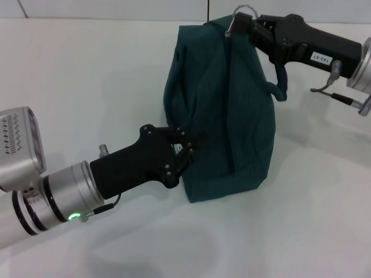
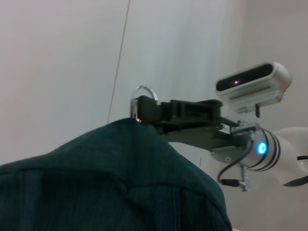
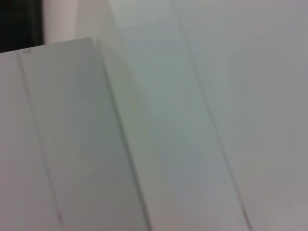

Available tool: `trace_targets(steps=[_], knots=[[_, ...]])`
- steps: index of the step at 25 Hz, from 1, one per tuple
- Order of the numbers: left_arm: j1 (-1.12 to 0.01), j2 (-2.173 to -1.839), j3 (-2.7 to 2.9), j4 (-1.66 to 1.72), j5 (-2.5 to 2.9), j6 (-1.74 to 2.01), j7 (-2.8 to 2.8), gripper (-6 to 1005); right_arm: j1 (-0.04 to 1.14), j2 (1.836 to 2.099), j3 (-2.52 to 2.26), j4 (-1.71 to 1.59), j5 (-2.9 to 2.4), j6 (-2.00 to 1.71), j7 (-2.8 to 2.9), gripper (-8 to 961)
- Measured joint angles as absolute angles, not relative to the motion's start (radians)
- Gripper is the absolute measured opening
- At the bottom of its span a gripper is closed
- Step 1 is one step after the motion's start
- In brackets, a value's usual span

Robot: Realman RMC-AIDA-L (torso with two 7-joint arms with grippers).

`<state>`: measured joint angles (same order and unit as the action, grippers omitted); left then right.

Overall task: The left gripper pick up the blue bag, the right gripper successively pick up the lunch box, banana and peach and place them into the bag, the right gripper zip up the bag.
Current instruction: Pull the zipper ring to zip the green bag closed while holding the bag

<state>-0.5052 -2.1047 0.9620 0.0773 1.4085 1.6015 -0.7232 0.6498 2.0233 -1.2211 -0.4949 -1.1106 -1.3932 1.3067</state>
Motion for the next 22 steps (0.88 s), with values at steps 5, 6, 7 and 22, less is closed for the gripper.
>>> trace_targets(steps=[5, 6, 7, 22], knots=[[-0.502, -2.101, 0.963, 0.078, 1.407, 1.619, -0.723, 55, 0.650, 2.023, -1.229, -0.494, -1.113, -1.363, 1.302, 9], [-0.501, -2.100, 0.963, 0.079, 1.406, 1.626, -0.723, 55, 0.648, 2.023, -1.229, -0.493, -1.113, -1.363, 1.300, 9], [-0.499, -2.099, 0.962, 0.082, 1.405, 1.637, -0.723, 55, 0.644, 2.023, -1.230, -0.493, -1.114, -1.368, 1.294, 9], [-0.396, -2.029, 0.946, 0.263, 1.314, 1.673, -0.838, 54, 0.464, 2.023, -1.235, -0.567, -1.102, -1.742, 1.101, 10]])
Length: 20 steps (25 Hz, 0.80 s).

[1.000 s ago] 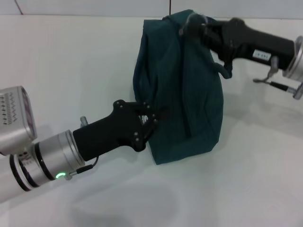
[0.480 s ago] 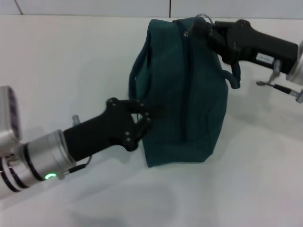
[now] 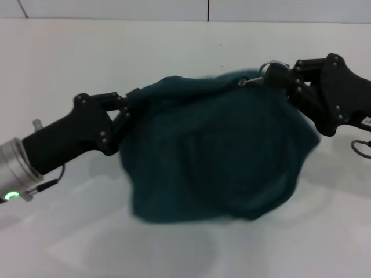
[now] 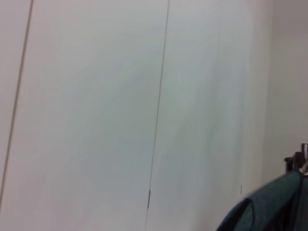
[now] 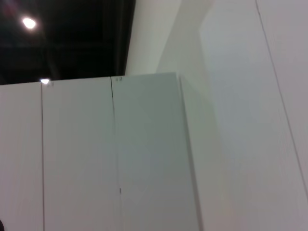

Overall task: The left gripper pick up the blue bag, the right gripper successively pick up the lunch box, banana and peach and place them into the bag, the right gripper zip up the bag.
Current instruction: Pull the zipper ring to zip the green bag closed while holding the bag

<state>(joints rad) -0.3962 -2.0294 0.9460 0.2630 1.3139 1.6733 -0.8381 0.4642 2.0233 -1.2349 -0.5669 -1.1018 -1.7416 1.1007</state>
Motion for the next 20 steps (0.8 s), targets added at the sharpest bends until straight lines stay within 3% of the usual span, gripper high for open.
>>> trace_targets(steps=[4, 20], knots=[[-0.404, -2.017, 0.951, 0.265, 1.326, 1.669, -0.859, 54, 0.463, 2.021, -1.222, -0.542, -1.093, -1.693, 1.106, 11], [-0.405, -2.023, 0.948, 0.266, 1.331, 1.663, -0.883, 54, 0.424, 2.013, -1.198, -0.467, -1.091, -1.636, 1.108, 15]])
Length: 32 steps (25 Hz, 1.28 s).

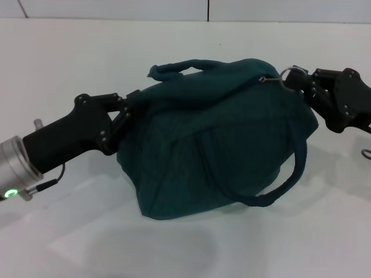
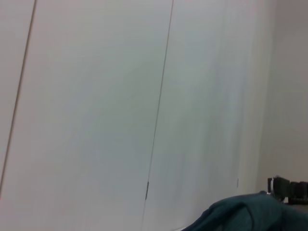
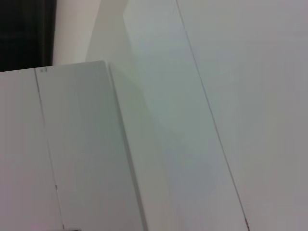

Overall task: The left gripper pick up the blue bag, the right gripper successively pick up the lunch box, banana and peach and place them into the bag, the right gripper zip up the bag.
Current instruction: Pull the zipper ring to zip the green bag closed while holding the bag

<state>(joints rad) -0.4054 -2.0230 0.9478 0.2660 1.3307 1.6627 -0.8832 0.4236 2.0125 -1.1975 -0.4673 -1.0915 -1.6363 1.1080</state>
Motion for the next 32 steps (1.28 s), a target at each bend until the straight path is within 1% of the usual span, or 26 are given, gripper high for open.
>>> trace_targets(steps=[2, 6, 11, 18, 22, 23, 32], knots=[[-0.417, -2.025, 0.951, 0.267, 1.331, 1.663, -0.911, 54, 0.424, 2.012, -1.197, -0.467, -1.093, -1.635, 1.108, 16], [-0.437, -2.025, 0.952, 0.267, 1.336, 1.661, -0.967, 103, 0.428, 2.013, -1.200, -0.466, -1.102, -1.624, 1.108, 17], [-0.444, -2.014, 0.948, 0.286, 1.338, 1.647, -1.031, 164, 0.414, 2.012, -1.184, -0.464, -1.099, -1.617, 1.108, 18], [-0.450, -2.011, 0.951, 0.480, 1.407, 1.645, -1.275, 279, 0.427, 2.013, -1.188, -0.453, -1.103, -1.617, 1.105, 20], [-0.477, -2.015, 0.951, 0.582, 1.488, 1.643, -1.385, 435, 0.428, 2.016, -1.189, -0.452, -1.103, -1.620, 1.101, 21], [-0.502, -2.018, 0.948, 0.619, 1.536, 1.635, -1.432, 474, 0.427, 2.017, -1.189, -0.452, -1.103, -1.625, 1.100, 22], [-0.669, -2.023, 0.948, 0.653, 1.734, 1.573, -1.595, 486, 0.428, 2.020, -1.188, -0.441, -1.095, -1.658, 1.098, 24]])
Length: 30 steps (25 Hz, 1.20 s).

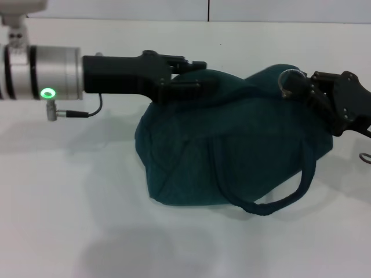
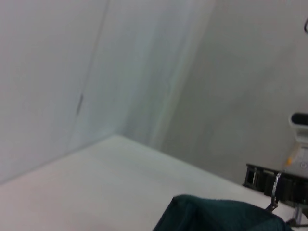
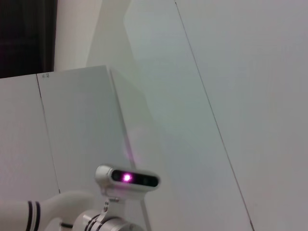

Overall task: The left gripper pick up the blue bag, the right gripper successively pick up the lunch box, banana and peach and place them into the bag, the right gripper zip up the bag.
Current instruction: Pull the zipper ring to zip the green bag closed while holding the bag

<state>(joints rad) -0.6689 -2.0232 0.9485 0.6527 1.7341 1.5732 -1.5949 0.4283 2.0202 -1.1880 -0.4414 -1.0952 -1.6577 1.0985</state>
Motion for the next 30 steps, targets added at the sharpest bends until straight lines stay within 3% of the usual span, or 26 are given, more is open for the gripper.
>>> trace_targets(steps=[4, 10, 21, 30], knots=[[-0.712, -2.024, 0.952, 0.691, 1.803, 1.572, -1.681, 481, 0.428, 2.020, -1.188, -0.439, -1.095, -1.658, 1.098, 25], [-0.710, -2.053, 0.954, 0.775, 1.876, 1.572, -1.705, 474, 0.423, 2.020, -1.183, -0.439, -1.095, -1.658, 1.098, 27], [-0.674, -2.056, 0.949, 0.801, 1.884, 1.573, -1.701, 167, 0.418, 2.017, -1.178, -0.422, -1.075, -1.651, 1.098, 30], [-0.609, -2.058, 0.948, 0.882, 1.859, 1.579, -1.701, 103, 0.392, 2.014, -1.102, -0.378, -1.068, -1.647, 1.094, 32]])
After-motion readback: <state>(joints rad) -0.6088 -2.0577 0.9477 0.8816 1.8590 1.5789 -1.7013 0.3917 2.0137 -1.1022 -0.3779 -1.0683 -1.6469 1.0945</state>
